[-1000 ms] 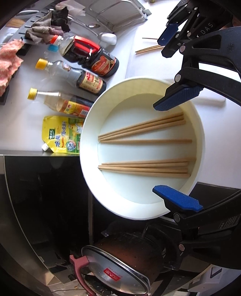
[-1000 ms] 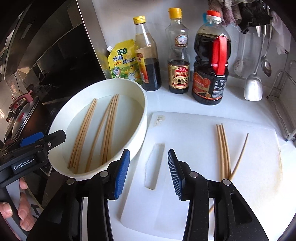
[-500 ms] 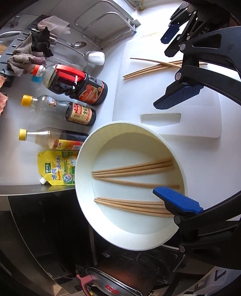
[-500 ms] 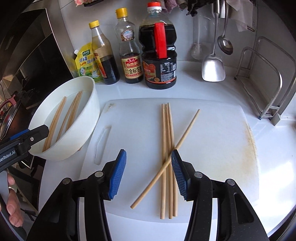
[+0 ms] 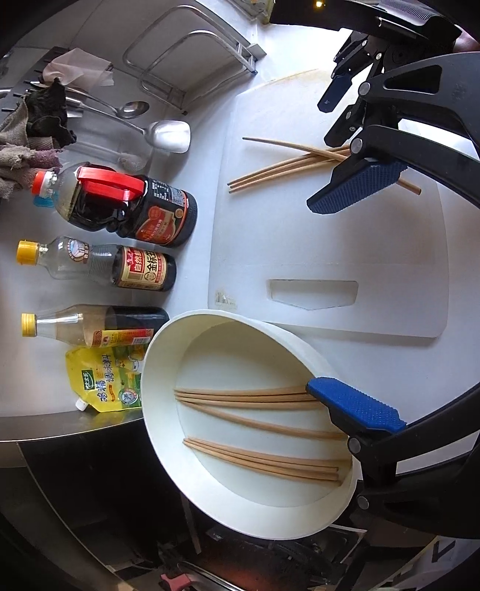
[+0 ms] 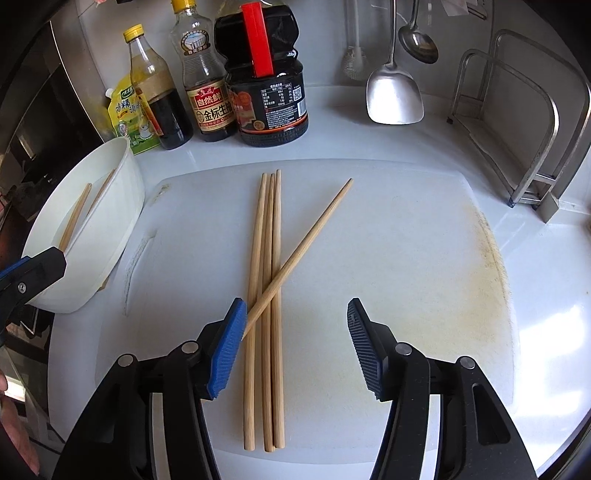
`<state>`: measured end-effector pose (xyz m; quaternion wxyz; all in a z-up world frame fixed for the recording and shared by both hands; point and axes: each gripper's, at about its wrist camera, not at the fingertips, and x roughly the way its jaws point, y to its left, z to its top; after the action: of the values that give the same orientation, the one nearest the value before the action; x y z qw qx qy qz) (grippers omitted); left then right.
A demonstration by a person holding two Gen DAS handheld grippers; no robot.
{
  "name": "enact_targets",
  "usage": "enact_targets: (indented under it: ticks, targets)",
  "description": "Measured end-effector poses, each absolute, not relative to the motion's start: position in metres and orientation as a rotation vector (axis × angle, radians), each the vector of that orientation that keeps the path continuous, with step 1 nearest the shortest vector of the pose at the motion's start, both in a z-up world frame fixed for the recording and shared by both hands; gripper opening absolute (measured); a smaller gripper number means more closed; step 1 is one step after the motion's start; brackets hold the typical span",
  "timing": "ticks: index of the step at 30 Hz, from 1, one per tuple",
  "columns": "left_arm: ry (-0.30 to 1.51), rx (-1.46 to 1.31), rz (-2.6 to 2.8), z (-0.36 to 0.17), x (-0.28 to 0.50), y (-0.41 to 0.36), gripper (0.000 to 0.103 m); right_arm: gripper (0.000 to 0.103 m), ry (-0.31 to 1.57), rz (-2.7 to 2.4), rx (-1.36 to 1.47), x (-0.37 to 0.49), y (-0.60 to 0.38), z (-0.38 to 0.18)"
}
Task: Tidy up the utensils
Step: 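Move both open tools back over the remaining chopsticks on the board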
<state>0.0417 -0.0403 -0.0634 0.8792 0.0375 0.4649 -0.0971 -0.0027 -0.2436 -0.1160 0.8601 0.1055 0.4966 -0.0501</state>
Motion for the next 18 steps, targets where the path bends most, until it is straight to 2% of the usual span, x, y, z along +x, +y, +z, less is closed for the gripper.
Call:
enact_targets:
  ticks: [9,18]
  targets:
    - [0.983,0.084,-0.195,-0.070,0.041,-0.050,0.089,0.055,1.060,-0.084,0.151,0.005,-0.230,-0.128]
    - [0.997,0.086,-0.215,-0.076,0.042,-0.065,0.089,0.055,1.051,-0.085,0.185,-0.006,-0.262,-0.132]
